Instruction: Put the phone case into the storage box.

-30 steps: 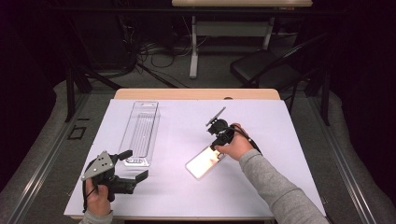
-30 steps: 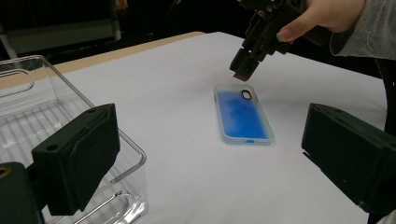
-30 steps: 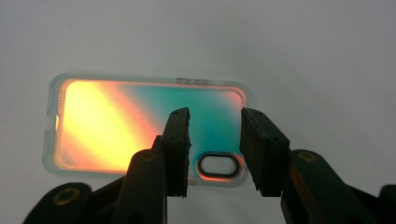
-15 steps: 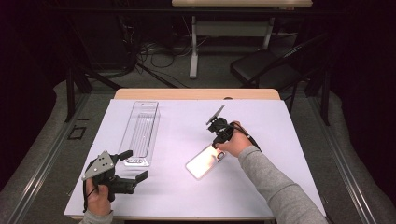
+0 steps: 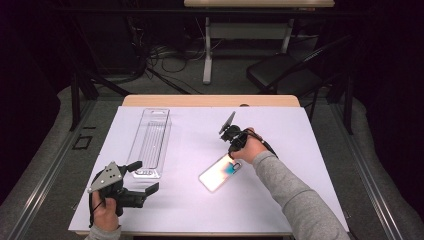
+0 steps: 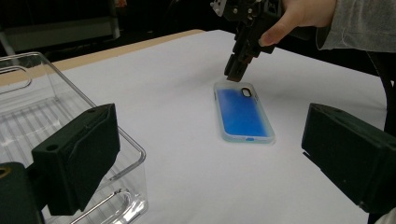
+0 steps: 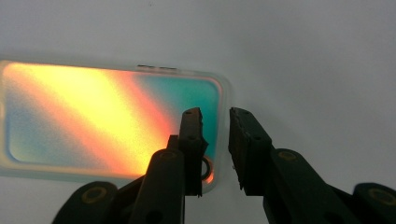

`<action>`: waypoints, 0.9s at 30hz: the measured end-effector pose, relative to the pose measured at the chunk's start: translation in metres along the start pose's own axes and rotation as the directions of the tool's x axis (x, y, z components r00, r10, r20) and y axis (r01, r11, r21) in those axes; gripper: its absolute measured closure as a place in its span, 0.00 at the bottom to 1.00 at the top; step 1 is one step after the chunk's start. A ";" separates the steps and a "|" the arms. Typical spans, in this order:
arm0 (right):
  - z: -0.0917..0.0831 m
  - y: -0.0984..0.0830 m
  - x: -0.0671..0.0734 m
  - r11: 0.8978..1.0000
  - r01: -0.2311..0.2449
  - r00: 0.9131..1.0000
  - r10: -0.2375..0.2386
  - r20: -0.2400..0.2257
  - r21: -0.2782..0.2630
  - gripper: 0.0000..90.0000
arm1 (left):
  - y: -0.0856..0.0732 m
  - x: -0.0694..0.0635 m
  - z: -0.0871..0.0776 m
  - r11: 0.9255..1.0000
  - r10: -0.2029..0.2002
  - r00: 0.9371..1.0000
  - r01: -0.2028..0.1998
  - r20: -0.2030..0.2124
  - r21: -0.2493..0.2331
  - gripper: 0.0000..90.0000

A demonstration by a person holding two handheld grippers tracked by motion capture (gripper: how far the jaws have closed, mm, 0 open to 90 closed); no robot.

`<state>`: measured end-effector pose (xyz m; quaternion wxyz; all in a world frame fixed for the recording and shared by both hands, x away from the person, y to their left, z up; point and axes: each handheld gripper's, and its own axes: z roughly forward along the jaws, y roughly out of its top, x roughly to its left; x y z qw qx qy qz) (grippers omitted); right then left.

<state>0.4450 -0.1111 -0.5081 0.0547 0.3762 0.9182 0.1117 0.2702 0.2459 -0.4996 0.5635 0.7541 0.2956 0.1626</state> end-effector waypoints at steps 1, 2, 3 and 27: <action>0.000 0.000 0.000 1.000 0.001 1.000 -0.001 -0.001 0.013 0.84 | 0.000 0.000 0.000 1.000 0.000 1.000 0.000 0.000 -0.001 0.05; 0.001 0.000 -0.001 1.000 0.010 1.000 -0.010 0.004 0.023 0.84 | 0.000 0.000 0.000 1.000 -0.001 1.000 0.001 0.001 0.001 0.05; 0.003 0.000 0.001 1.000 -0.012 1.000 0.012 0.002 0.018 0.84 | 0.000 0.000 0.000 1.000 -0.002 1.000 0.002 0.001 0.001 0.05; 0.015 -0.003 -0.009 0.998 -0.041 0.999 0.041 -0.007 0.040 0.89 | -0.001 0.001 0.000 1.000 -0.002 1.000 0.002 -0.006 0.005 0.05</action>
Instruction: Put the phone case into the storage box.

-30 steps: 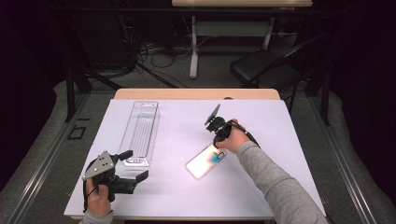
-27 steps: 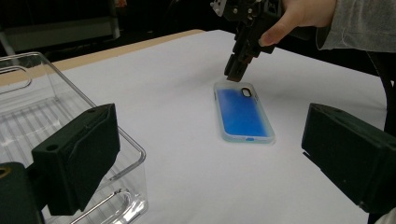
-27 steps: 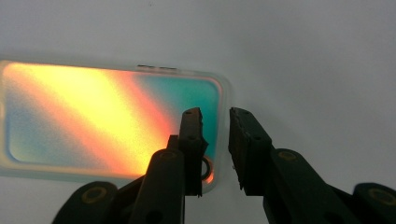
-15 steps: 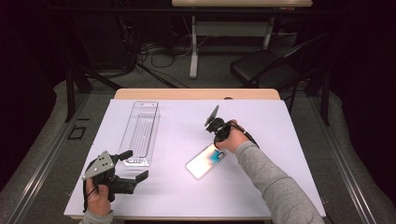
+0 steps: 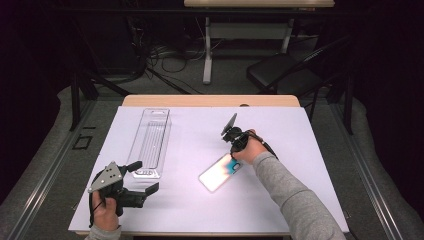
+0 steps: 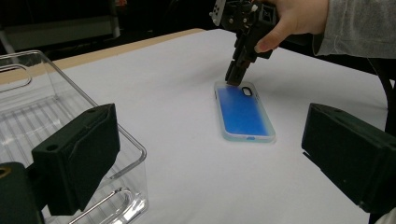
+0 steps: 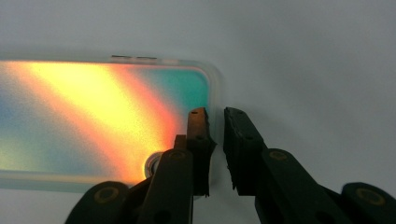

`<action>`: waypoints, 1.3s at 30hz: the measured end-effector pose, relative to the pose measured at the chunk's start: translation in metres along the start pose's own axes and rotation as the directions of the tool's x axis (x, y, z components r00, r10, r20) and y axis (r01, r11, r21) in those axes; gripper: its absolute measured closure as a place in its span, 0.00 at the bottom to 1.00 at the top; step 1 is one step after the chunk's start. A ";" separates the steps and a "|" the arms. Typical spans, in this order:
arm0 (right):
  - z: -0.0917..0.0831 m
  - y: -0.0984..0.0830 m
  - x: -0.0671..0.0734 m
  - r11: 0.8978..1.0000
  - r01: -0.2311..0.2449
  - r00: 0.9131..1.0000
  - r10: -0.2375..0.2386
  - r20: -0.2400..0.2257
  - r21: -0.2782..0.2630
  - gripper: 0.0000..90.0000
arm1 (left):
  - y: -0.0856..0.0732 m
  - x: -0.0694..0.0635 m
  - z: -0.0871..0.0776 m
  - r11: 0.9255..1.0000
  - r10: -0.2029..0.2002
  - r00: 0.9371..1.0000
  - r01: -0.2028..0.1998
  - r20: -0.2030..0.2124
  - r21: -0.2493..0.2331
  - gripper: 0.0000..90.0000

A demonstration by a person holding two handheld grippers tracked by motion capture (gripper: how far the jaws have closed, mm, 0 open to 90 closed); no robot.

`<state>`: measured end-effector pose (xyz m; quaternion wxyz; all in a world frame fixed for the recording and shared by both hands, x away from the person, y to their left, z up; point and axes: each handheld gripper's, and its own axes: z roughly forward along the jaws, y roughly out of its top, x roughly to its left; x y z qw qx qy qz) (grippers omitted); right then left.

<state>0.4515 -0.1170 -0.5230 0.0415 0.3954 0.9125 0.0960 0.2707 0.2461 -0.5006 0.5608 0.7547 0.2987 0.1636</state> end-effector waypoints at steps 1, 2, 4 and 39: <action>0.001 0.000 0.000 1.000 -0.006 1.000 0.006 -0.005 -0.003 0.90 | 0.000 0.000 0.000 1.000 -0.001 1.000 0.001 0.000 -0.001 0.05; 0.000 0.000 -0.001 1.000 -0.017 1.000 0.017 -0.010 0.003 0.90 | 0.000 0.000 0.000 1.000 -0.003 1.000 0.003 0.000 -0.002 0.05; 0.001 -0.001 -0.001 1.000 -0.017 1.000 0.017 -0.012 -0.009 0.90 | 0.000 0.000 0.000 1.000 -0.003 1.000 0.003 0.000 -0.002 0.05; -0.002 0.000 0.000 1.000 -0.014 1.000 0.015 -0.014 0.026 0.97 | -0.001 0.001 0.000 1.000 -0.003 1.000 0.003 0.002 0.001 0.05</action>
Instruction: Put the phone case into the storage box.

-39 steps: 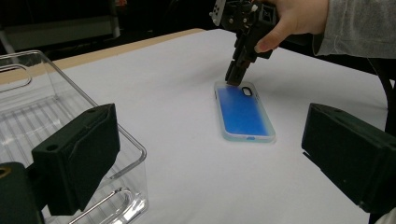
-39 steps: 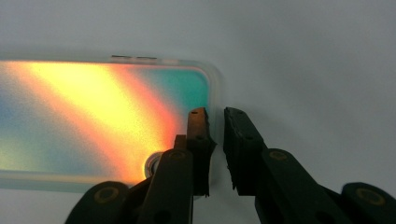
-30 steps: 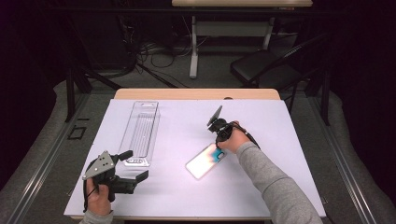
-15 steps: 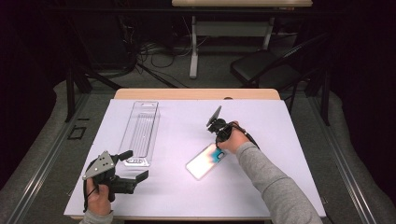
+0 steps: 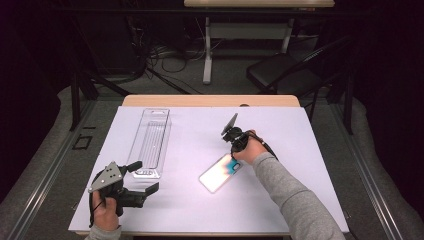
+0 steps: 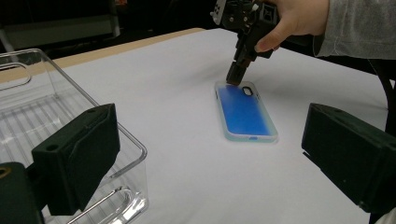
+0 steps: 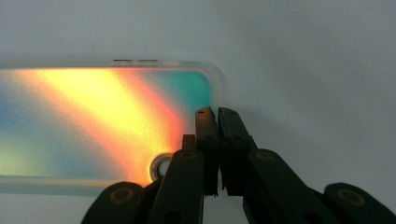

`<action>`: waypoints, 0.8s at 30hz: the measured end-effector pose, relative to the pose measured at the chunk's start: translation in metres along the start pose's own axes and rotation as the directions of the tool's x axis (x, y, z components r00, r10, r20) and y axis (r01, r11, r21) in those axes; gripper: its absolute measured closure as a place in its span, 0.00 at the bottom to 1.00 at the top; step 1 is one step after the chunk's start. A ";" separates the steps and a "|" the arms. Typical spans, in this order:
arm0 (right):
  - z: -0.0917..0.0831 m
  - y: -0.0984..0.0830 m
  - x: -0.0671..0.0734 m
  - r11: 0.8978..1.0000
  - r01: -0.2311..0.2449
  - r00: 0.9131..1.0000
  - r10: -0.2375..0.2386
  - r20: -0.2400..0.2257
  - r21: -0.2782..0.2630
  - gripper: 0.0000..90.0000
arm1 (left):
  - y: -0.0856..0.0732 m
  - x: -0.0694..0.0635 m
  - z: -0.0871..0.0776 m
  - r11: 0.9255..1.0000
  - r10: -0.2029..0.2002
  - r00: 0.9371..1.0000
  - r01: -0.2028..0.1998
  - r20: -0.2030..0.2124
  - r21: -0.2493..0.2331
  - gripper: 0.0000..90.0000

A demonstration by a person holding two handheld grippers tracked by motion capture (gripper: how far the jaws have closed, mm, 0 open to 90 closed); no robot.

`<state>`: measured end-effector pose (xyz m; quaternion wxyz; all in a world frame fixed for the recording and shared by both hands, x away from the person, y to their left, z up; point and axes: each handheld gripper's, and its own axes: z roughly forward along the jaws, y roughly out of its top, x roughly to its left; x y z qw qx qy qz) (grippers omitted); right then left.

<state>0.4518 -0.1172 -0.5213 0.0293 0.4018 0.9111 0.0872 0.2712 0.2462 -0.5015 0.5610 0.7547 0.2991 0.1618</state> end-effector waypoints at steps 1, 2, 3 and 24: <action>0.000 0.000 0.000 1.000 -0.002 1.000 0.002 -0.001 0.007 0.97 | 0.000 0.000 0.000 1.000 0.000 1.000 0.000 0.000 0.000 0.05; 0.002 -0.001 0.000 0.999 -0.013 1.000 0.013 -0.010 -0.033 0.97 | 0.000 0.000 0.000 1.000 0.000 1.000 0.000 0.000 0.000 0.05; 0.002 -0.001 0.000 0.999 -0.018 1.000 0.018 -0.011 -0.032 0.97 | 0.000 0.000 0.000 1.000 -0.001 1.000 0.001 0.002 0.000 0.05; -0.002 -0.002 0.001 0.999 -0.037 0.999 0.035 -0.040 -0.027 0.98 | 0.003 -0.002 0.000 1.000 -0.016 0.999 0.017 0.039 -0.011 0.05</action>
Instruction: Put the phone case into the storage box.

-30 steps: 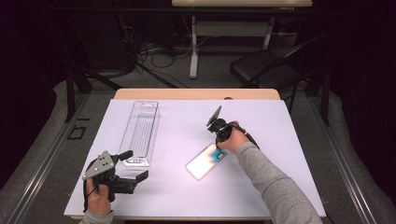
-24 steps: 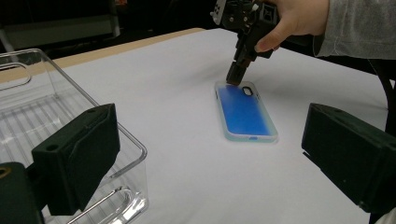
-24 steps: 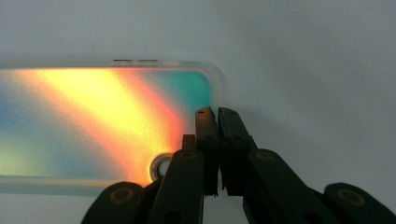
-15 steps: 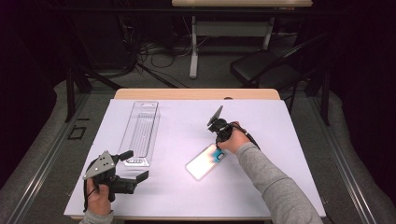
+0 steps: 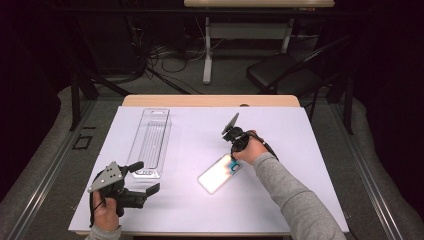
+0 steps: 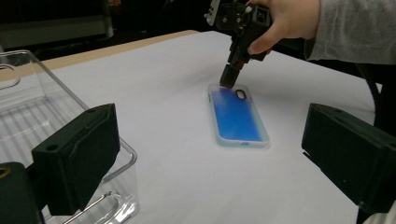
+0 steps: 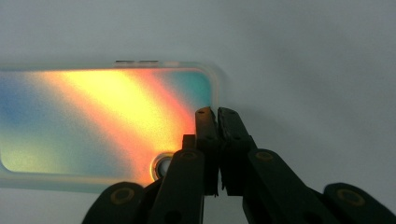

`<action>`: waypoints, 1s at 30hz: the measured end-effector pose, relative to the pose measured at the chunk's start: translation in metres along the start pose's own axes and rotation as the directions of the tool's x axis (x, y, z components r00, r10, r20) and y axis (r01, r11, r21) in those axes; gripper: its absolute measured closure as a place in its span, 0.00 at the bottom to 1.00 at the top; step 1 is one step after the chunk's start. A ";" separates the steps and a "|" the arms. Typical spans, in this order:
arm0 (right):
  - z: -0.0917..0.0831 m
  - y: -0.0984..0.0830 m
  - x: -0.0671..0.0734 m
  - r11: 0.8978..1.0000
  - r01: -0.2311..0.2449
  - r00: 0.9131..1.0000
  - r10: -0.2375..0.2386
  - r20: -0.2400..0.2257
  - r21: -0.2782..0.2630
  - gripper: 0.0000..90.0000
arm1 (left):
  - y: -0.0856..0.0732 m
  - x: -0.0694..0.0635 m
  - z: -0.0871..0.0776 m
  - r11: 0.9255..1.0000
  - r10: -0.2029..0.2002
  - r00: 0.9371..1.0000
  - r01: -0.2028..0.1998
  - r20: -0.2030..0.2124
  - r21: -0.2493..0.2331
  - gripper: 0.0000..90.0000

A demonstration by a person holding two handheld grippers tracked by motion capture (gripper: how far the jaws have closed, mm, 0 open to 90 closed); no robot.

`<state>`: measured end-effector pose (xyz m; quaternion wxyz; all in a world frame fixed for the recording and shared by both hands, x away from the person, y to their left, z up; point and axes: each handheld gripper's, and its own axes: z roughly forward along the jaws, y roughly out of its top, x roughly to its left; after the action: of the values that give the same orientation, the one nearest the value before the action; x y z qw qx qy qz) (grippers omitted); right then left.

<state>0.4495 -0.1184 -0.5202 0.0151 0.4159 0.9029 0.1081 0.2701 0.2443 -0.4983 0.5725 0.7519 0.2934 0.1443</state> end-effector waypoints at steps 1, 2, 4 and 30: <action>-0.001 0.000 -0.001 1.000 0.011 1.000 -0.011 0.003 0.003 0.98 | 0.000 -0.001 0.000 1.000 -0.003 1.000 0.003 -0.008 -0.002 0.05; -0.002 0.001 0.000 1.000 0.006 1.000 -0.006 0.003 0.010 0.98 | 0.001 -0.001 0.000 1.000 -0.005 1.000 0.005 -0.005 0.002 0.05; -0.002 0.000 0.001 1.000 0.003 1.000 -0.003 -0.003 -0.023 0.98 | 0.001 -0.001 0.001 1.000 -0.012 1.000 0.012 0.000 0.002 0.05; -0.017 -0.004 -0.001 0.997 -0.031 0.999 0.031 -0.011 -0.076 0.98 | 0.005 -0.004 0.010 0.996 -0.069 0.998 0.069 0.011 0.053 0.00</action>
<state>0.4450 -0.1250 -0.5043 0.0246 0.4284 0.8916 0.1446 0.2742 0.2329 -0.4958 0.5592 0.7570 0.3190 0.1118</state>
